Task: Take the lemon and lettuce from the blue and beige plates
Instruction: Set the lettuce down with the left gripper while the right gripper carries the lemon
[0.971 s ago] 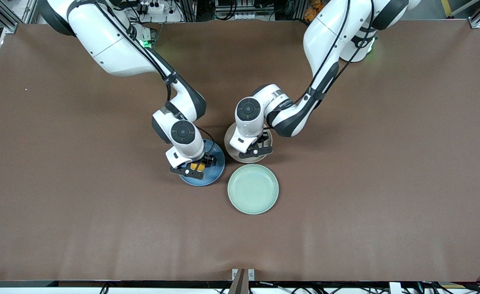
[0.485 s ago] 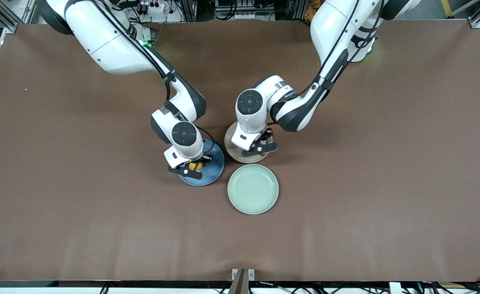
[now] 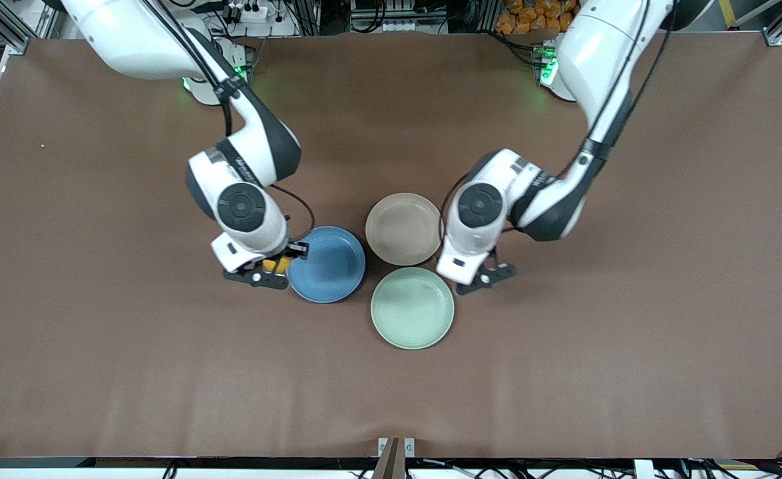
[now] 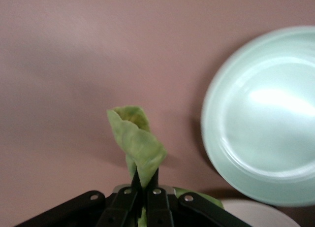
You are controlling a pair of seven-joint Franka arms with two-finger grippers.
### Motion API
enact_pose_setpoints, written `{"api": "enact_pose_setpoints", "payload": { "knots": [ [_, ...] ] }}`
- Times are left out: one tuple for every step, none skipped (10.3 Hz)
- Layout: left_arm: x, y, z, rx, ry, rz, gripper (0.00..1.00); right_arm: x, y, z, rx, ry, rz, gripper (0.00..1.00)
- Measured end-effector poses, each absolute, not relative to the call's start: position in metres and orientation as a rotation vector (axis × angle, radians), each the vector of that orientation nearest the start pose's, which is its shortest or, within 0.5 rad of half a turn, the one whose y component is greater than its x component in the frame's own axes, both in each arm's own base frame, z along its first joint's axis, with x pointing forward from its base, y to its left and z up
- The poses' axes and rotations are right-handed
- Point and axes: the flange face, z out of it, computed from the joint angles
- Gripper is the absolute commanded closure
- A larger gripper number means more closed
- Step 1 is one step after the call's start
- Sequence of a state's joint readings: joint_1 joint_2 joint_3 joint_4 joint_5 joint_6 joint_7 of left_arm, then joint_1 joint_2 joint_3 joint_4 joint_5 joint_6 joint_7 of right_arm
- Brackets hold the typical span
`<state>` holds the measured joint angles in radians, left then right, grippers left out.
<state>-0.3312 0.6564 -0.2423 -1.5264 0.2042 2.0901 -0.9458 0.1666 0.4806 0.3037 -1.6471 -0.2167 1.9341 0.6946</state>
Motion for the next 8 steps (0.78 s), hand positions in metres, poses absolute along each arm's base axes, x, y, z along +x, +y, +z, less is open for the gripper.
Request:
{"api": "enact_pose_setpoints", "payload": {
  "knots": [
    [0.624, -0.314, 0.276, -3.042, -0.439, 0.063, 1.00, 0.603, 0.233, 0.337, -3.277, 0.191, 0.187, 0.91],
    [0.640, -0.280, 0.275, -3.048, -0.404, 0.072, 1.00, 0.605, 0.204, 0.340, -3.285, 0.146, 0.195, 0.91],
    [0.653, -0.247, 0.275, -3.056, -0.358, 0.080, 1.00, 0.606, 0.176, 0.342, -3.289, 0.100, 0.206, 0.91],
    [0.664, -0.215, 0.275, -3.062, -0.320, 0.088, 1.00, 0.607, 0.146, 0.345, -3.292, 0.055, 0.214, 0.91],
    [0.674, -0.183, 0.274, -3.067, -0.288, 0.095, 0.98, 0.607, 0.116, 0.348, -3.294, 0.011, 0.208, 0.91],
    [0.680, -0.155, 0.274, -3.072, -0.265, 0.101, 0.05, 0.607, 0.089, 0.348, -3.281, -0.021, 0.188, 0.91],
    [0.685, -0.133, 0.273, -3.076, -0.245, 0.107, 0.00, 0.605, 0.064, 0.344, -3.256, -0.048, 0.159, 0.91],
    [0.686, -0.121, 0.272, -3.079, -0.221, 0.114, 0.00, 0.602, 0.040, 0.336, -3.237, -0.081, 0.132, 0.91]
  ]
}}
